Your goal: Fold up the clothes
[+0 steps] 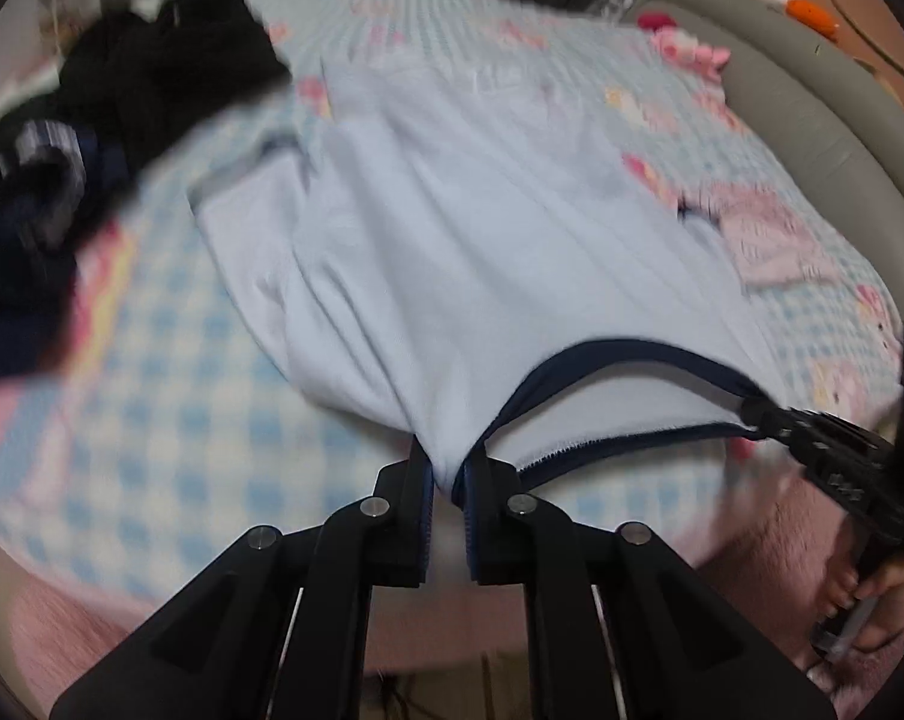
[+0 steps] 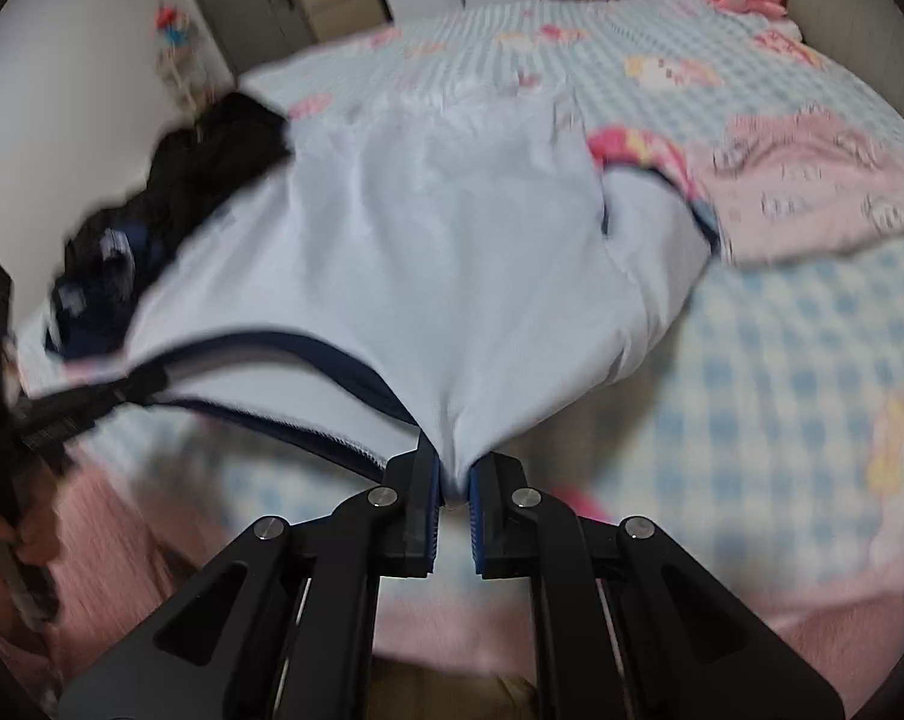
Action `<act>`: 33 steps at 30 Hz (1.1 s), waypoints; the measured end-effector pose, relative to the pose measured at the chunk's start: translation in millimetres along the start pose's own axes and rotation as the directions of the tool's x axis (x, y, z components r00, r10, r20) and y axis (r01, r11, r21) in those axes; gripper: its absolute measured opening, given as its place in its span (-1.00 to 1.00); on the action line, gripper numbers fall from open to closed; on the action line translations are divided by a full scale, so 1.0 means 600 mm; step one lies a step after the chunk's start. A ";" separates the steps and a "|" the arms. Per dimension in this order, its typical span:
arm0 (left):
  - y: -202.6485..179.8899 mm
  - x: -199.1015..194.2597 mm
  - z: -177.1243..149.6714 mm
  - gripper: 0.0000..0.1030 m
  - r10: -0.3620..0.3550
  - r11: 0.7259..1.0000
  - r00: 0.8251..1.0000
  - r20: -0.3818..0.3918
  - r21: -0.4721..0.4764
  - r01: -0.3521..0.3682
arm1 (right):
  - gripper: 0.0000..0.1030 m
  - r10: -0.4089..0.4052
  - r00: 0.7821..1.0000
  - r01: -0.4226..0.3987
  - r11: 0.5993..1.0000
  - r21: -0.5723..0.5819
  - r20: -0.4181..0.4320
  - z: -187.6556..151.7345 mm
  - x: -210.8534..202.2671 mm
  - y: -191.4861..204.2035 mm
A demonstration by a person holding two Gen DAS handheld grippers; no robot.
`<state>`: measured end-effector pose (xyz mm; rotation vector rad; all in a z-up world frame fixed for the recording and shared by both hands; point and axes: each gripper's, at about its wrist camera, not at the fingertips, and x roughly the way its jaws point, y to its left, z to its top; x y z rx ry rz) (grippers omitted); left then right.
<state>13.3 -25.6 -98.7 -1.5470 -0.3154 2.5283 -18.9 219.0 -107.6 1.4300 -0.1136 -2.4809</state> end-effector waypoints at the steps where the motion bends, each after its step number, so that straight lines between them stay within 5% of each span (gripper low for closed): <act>1: 0.011 0.021 -0.008 -0.75 -0.005 1.000 0.999 -0.041 -0.018 0.004 | -0.78 -0.010 0.999 0.010 1.000 -0.013 -0.044 -0.014 0.012 0.000; 4: 0.039 0.036 -0.024 -0.67 -0.070 0.995 0.995 -0.067 -0.081 0.065 | -0.72 -0.001 0.992 -0.001 1.000 -0.010 -0.126 -0.039 0.035 -0.008; 7: 0.044 -0.003 -0.021 -0.55 -0.125 0.989 0.992 0.004 -0.074 0.125 | -0.51 0.026 0.997 -0.029 0.999 -0.040 -0.066 -0.027 -0.003 -0.005; 13: 0.058 -0.033 0.004 -0.52 -0.152 0.982 0.983 0.099 -0.097 0.161 | -0.46 0.083 0.996 -0.079 0.993 -0.085 0.042 -0.001 -0.062 0.005; 21: 0.035 0.044 0.009 -0.50 0.044 0.998 0.999 -0.017 -0.039 -0.044 | -0.45 0.064 0.995 -0.062 0.998 -0.025 0.078 0.045 -0.043 0.002; 25: 0.042 0.058 -0.018 -0.48 0.063 0.997 0.994 -0.087 -0.039 -0.066 | -0.42 -0.083 0.996 0.080 0.993 -0.082 -0.029 0.021 0.003 -0.001; 29: 0.059 0.026 -0.023 -0.47 -0.012 0.997 0.999 -0.050 -0.074 0.008 | -0.42 0.010 0.991 -0.016 0.999 -0.037 -0.137 -0.045 0.021 -0.022; 33: 0.098 0.002 -0.014 -0.48 -0.092 0.974 0.995 0.038 -0.206 0.098 | -0.42 0.055 0.997 -0.053 0.998 0.042 -0.051 -0.038 -0.020 -0.048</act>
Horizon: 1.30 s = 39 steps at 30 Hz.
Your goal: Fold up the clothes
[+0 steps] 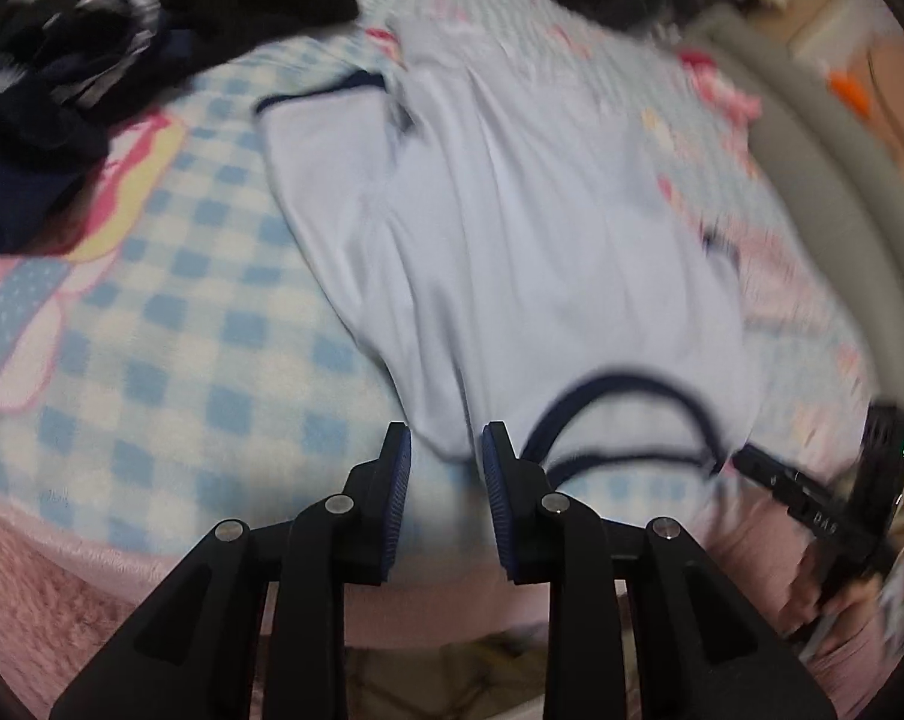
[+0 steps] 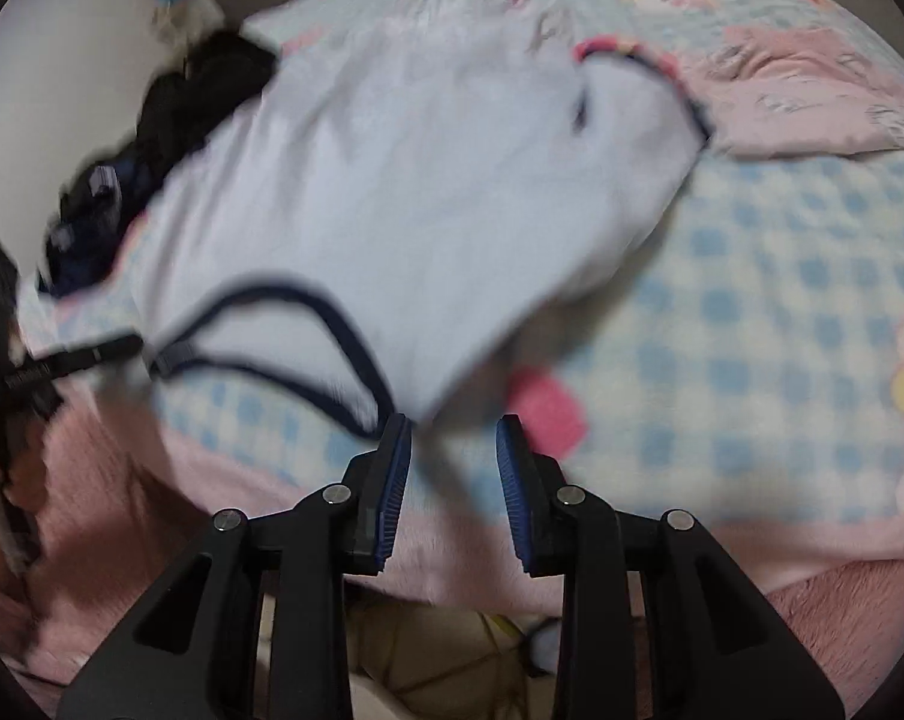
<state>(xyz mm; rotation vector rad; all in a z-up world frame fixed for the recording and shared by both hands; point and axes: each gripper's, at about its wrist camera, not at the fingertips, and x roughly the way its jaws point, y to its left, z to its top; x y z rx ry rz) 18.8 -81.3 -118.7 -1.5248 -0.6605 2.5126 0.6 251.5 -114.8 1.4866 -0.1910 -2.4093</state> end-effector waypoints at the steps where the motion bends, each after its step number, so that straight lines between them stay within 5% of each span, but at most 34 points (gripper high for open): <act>1: 0.010 0.000 0.006 -0.48 0.001 0.999 1.000 0.009 -0.040 0.000 | -0.37 0.003 0.999 -0.005 0.999 0.032 0.040 0.010 -0.011 -0.010; 5: 0.018 0.023 0.027 -0.42 -0.056 0.992 0.998 0.016 -0.113 0.057 | -0.13 0.018 0.991 -0.040 0.985 0.165 0.134 0.044 -0.014 -0.057; 9: 0.020 0.048 0.031 -0.17 -0.078 0.987 0.997 -0.014 -0.145 0.076 | -0.09 0.058 0.995 -0.081 0.949 0.304 0.086 0.054 0.037 -0.096; 11: 0.010 0.058 0.024 -0.53 0.014 0.995 1.000 -0.026 -0.101 -0.017 | -0.03 0.098 0.994 -0.110 0.951 0.287 0.057 0.049 0.058 -0.093; 17: 0.012 0.021 0.007 -0.52 0.064 0.991 0.998 0.012 -0.118 -0.062 | -0.22 0.054 0.998 -0.055 0.983 0.176 0.014 0.024 0.039 -0.083; 20: 0.036 -0.002 0.020 -0.56 0.016 0.987 0.998 0.053 -0.161 -0.007 | -0.20 0.007 0.999 -0.014 0.986 0.163 0.044 0.019 0.010 -0.086; 23: 0.060 -0.017 0.035 -0.47 -0.023 0.979 0.996 0.086 -0.202 0.040 | -0.13 0.009 0.993 -0.030 0.982 0.186 0.115 0.023 -0.018 -0.097; 27: 0.081 0.005 0.052 -0.04 -0.038 0.968 0.996 0.075 -0.246 0.056 | 0.00 0.098 0.990 -0.121 0.963 0.240 0.104 0.047 0.002 -0.114; 31: 0.061 0.038 0.051 0.08 0.024 0.976 0.998 0.059 -0.216 -0.011 | 0.19 0.077 0.995 -0.088 0.977 0.194 0.063 0.059 0.045 -0.085; 33: 0.044 0.044 0.048 -0.06 0.089 0.980 0.994 0.069 -0.185 -0.075 | 0.19 0.056 0.997 -0.064 0.985 0.160 0.052 0.056 0.061 -0.057; 36: 0.021 0.043 0.046 -0.65 0.178 0.975 0.979 0.095 -0.152 -0.162 | -0.28 -0.020 0.998 0.014 0.996 0.092 0.059 0.054 0.071 -0.023; 39: 0.010 0.030 0.047 -0.78 0.232 0.967 0.965 0.124 -0.139 -0.214 | -0.84 -0.039 0.995 0.033 0.997 0.069 0.088 0.051 0.065 -0.011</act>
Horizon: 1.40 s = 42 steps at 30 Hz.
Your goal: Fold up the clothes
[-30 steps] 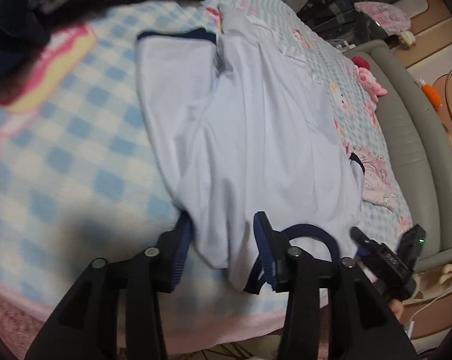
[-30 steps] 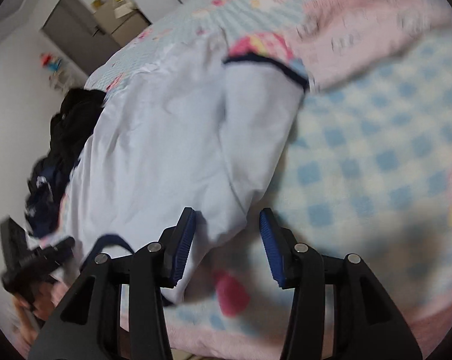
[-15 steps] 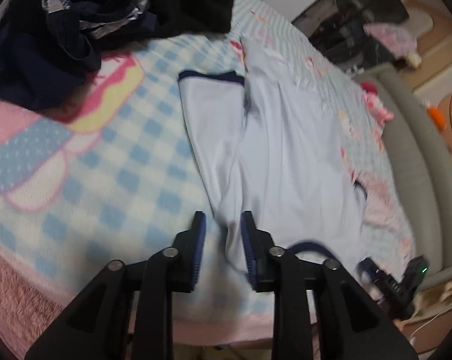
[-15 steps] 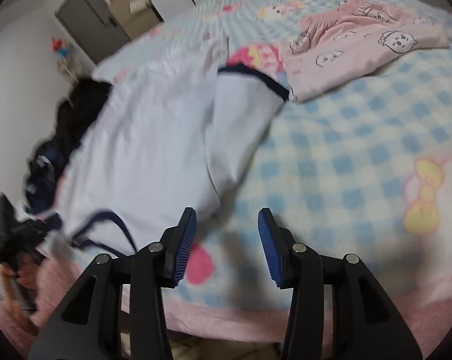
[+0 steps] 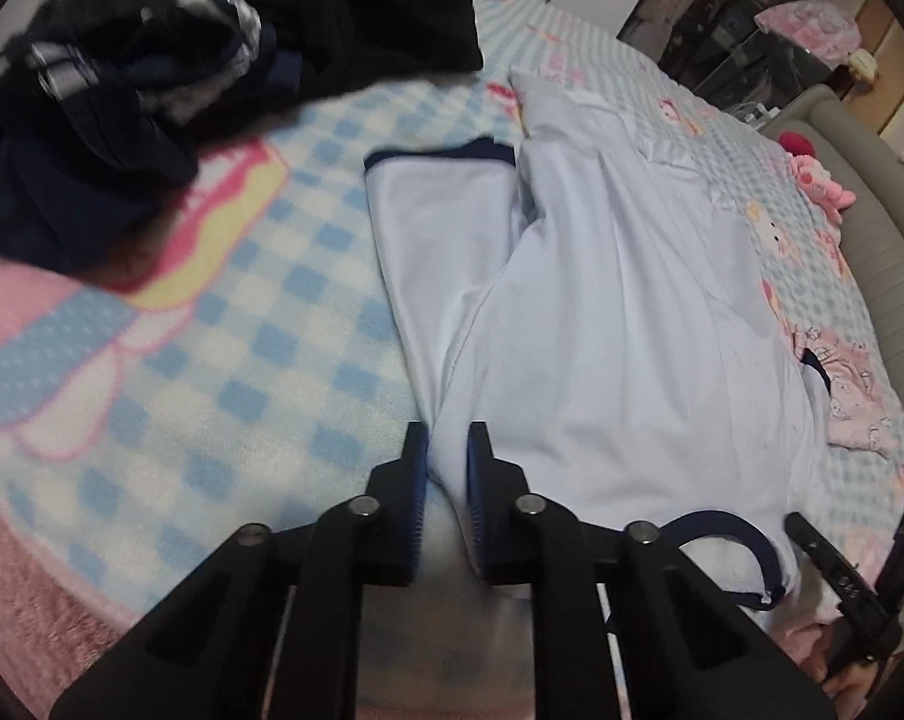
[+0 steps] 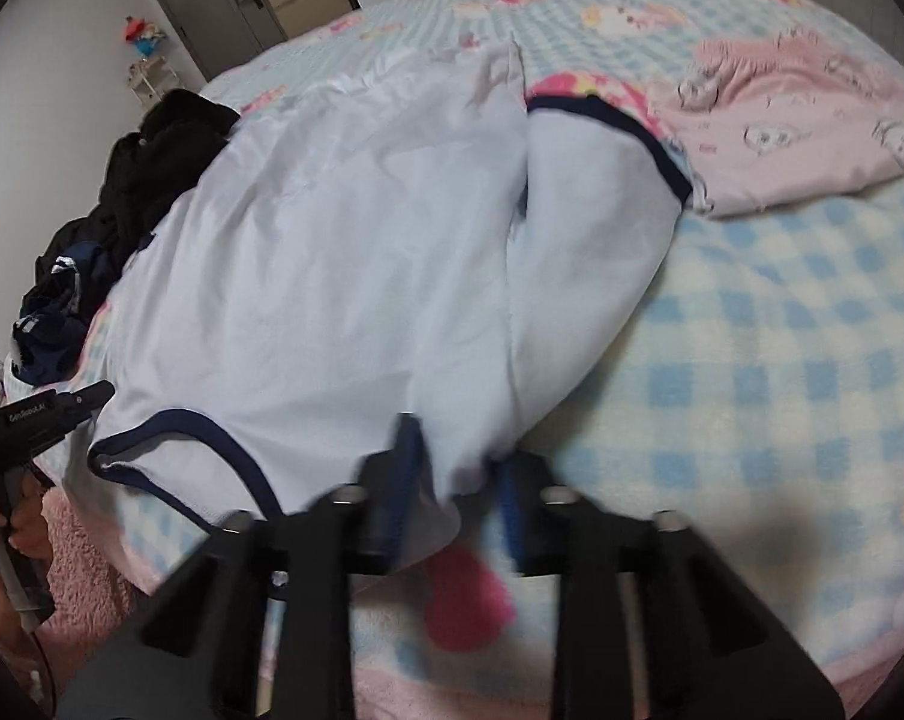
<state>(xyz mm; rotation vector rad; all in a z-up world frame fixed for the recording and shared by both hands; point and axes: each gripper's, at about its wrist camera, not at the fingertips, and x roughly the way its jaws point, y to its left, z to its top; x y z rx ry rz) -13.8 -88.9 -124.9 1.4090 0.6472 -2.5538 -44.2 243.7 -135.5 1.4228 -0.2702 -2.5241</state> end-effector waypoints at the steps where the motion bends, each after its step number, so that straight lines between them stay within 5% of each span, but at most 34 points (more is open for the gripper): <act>1: -0.001 -0.007 0.001 -0.78 0.011 1.000 1.000 0.011 -0.002 -0.011 | -0.85 0.009 1.000 -0.009 1.000 0.001 0.009 0.000 -0.006 -0.001; 6: 0.010 -0.033 0.000 -0.78 0.016 0.999 1.000 0.019 -0.046 -0.015 | -0.85 -0.059 0.998 0.059 0.998 0.007 0.022 0.000 -0.027 -0.009; 9: 0.020 -0.056 -0.005 -0.74 -0.054 0.995 0.997 0.045 -0.087 0.058 | -0.79 -0.008 0.999 0.007 1.000 0.030 0.032 0.002 -0.035 -0.007; 10: 0.008 -0.063 -0.004 -0.69 -0.063 0.995 0.996 0.065 -0.070 0.067 | -0.70 0.005 0.999 -0.006 1.000 0.014 0.049 0.005 -0.041 -0.008; 12: -0.022 -0.062 0.000 -0.07 -0.053 0.999 0.995 0.080 -0.002 0.054 | -0.36 0.031 0.998 -0.031 1.000 0.000 0.060 0.014 -0.043 -0.008; 13: -0.032 -0.058 0.001 0.05 -0.050 0.999 0.996 0.080 0.010 0.049 | -0.16 0.044 0.997 -0.044 0.999 -0.006 0.066 0.019 -0.043 -0.008; 16: -0.052 -0.027 0.005 0.06 -0.073 0.997 0.996 0.049 0.010 0.072 | 0.06 0.049 0.998 -0.050 0.999 0.005 0.041 0.033 -0.020 -0.012; 18: -0.064 0.000 -0.001 -0.09 0.025 0.999 0.999 0.021 0.043 -0.026 | 0.06 0.033 0.999 -0.033 0.999 -0.014 -0.001 0.034 0.007 -0.004; 19: -0.066 0.011 -0.006 -0.22 0.078 0.996 0.997 0.003 0.045 -0.078 | -0.07 0.005 1.000 -0.006 0.999 -0.034 -0.030 0.031 0.022 0.000; 20: -0.063 0.018 -0.009 -0.43 0.117 0.992 0.993 -0.006 0.038 -0.117 | -0.45 -0.028 0.999 0.026 0.999 -0.046 -0.026 0.026 0.024 0.001; 24: -0.040 0.003 -0.014 -0.86 0.194 0.980 0.981 0.018 0.035 -0.194 | -0.75 -0.076 0.997 0.076 0.996 -0.054 -0.004 0.013 0.007 -0.018; 28: -0.003 -0.022 -0.014 -0.86 0.197 0.980 0.980 0.037 -0.030 -0.196 | -0.79 -0.089 0.995 0.091 0.995 -0.044 0.035 0.010 -0.024 -0.024; 30: 0.029 -0.039 -0.016 -0.77 0.117 0.983 0.992 0.045 -0.149 -0.109 | -0.79 -0.009 0.998 0.010 1.000 -0.001 0.064 0.013 -0.046 -0.027; 31: 0.040 -0.042 -0.019 -0.68 0.098 0.979 0.994 0.056 -0.185 -0.087 | -0.76 0.030 0.996 -0.032 0.999 0.019 0.079 0.014 -0.057 -0.028; 33: 0.054 -0.045 -0.025 0.13 0.078 0.972 0.994 0.077 -0.228 -0.059 | -0.52 0.112 0.989 -0.119 0.991 0.069 0.091 0.017 -0.060 -0.028; 34: 0.053 -0.043 -0.029 0.23 0.069 0.970 0.994 0.086 -0.240 -0.047 | -0.26 0.124 0.988 -0.131 0.988 0.075 0.092 0.019 -0.056 -0.027; 40: 0.011 -0.006 -0.016 0.28 0.079 0.983 0.995 0.060 -0.172 -0.068 | 0.29 0.012 1.000 -0.012 0.998 0.063 0.007 0.024 0.002 -0.034; 41: 0.003 -0.001 -0.010 0.24 0.087 0.984 0.995 0.058 -0.158 -0.077 | 0.30 0.025 1.000 -0.024 0.997 0.075 -0.015 0.026 0.010 -0.041; 42: -0.004 -0.001 -0.006 -0.02 0.081 0.987 0.995 0.061 -0.143 -0.072 | 0.27 0.035 0.999 -0.033 0.996 0.082 -0.022 0.025 0.013 -0.041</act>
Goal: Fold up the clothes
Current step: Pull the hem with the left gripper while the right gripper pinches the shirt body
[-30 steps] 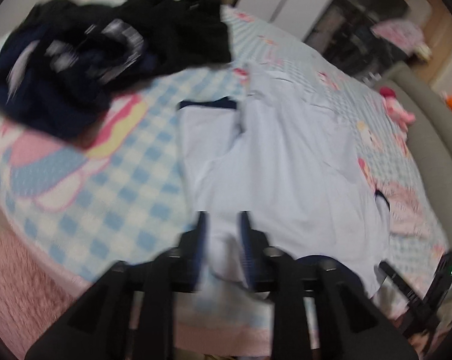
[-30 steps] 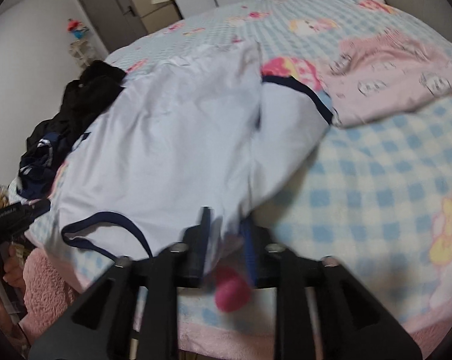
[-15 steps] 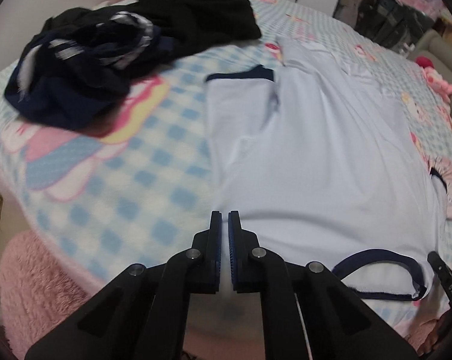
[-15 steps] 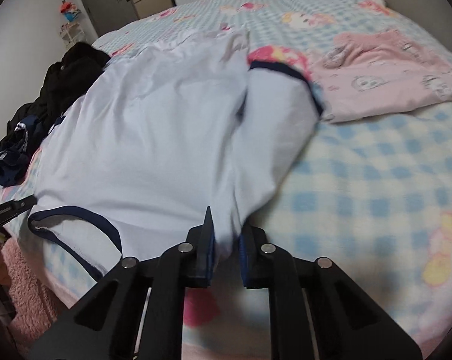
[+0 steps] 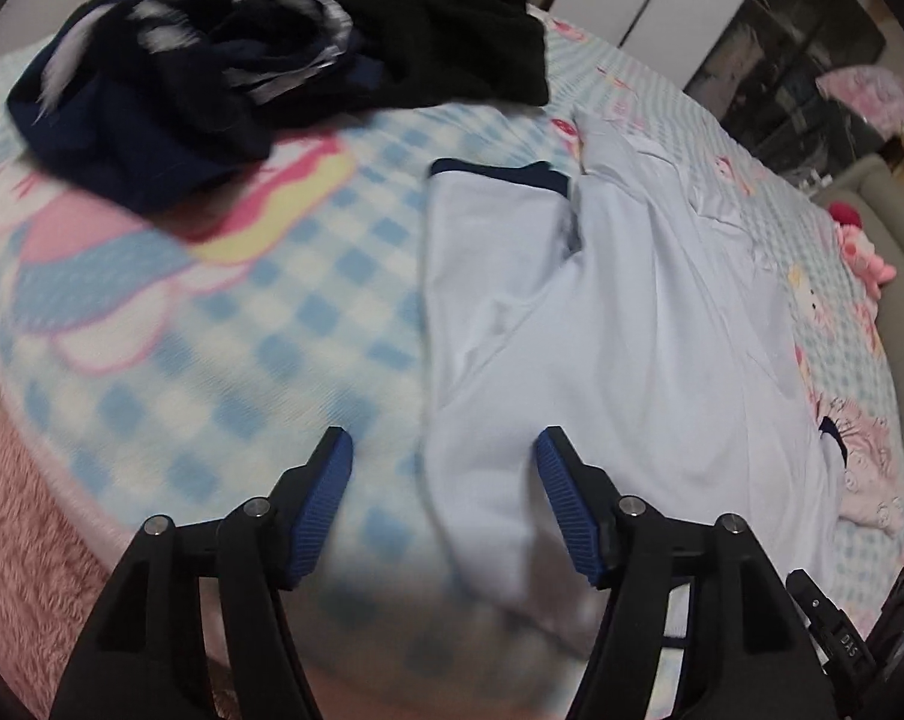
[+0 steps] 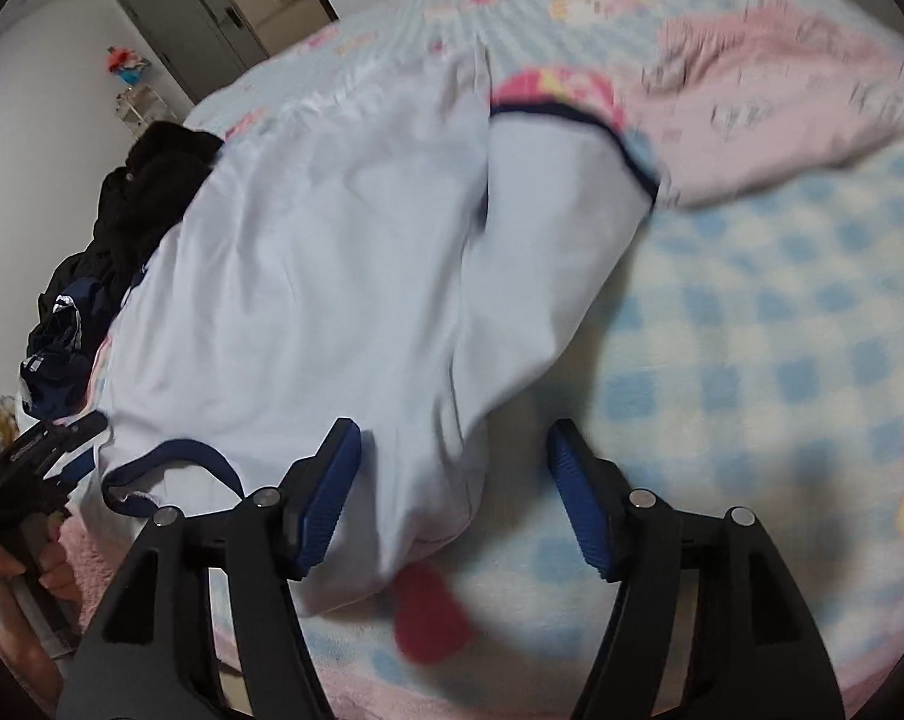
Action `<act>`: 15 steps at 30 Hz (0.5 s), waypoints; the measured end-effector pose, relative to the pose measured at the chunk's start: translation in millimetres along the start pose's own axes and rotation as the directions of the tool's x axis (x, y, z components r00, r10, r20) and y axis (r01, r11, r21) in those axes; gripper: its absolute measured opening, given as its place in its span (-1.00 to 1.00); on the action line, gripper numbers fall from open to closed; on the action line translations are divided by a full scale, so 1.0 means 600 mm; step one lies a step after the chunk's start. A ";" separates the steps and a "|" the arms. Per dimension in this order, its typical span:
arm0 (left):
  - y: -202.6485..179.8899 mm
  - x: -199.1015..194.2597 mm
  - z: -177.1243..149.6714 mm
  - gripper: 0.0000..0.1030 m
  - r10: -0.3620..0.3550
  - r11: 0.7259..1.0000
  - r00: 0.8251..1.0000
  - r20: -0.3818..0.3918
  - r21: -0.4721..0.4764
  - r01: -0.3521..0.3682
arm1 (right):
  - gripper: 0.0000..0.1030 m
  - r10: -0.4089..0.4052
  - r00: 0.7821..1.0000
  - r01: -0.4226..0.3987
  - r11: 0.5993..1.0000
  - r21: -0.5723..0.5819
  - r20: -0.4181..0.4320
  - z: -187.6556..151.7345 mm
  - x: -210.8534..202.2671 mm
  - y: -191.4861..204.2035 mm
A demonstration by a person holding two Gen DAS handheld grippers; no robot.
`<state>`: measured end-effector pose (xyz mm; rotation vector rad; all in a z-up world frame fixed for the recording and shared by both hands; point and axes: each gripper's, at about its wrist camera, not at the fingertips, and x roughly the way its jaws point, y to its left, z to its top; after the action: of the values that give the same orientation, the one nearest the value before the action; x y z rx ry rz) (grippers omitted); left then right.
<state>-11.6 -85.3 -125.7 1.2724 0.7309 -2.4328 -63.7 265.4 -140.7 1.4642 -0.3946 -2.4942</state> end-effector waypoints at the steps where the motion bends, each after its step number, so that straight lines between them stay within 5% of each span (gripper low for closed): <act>1: -0.007 0.000 0.003 -0.23 -0.007 1.000 1.000 0.002 0.015 0.007 | 0.01 0.014 1.000 -0.014 1.000 -0.008 0.010 0.000 -0.004 0.003; 2: -0.012 -0.001 0.003 -0.58 -0.004 0.999 1.000 0.001 0.037 0.004 | -0.47 0.028 0.999 -0.028 0.999 -0.016 0.019 -0.001 -0.009 0.006; 4: -0.023 -0.003 0.004 -0.79 0.001 0.997 1.000 -0.002 0.080 -0.001 | -0.82 0.056 0.998 -0.054 0.998 -0.039 0.041 0.000 -0.019 0.014; 11: 0.002 -0.046 0.009 -0.82 -0.075 0.995 0.997 0.007 0.061 0.075 | -0.89 0.053 0.990 -0.045 0.997 -0.060 0.134 0.003 -0.081 0.019; 15: 0.018 -0.035 -0.003 -0.82 -0.089 0.994 0.995 -0.055 0.065 0.092 | -0.90 -0.051 0.993 0.064 0.991 -0.116 0.111 -0.021 -0.087 0.025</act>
<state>6.8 -92.4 -112.3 1.3609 0.7409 -2.5252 -27.2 266.7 -98.9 1.3180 -0.2192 -2.6002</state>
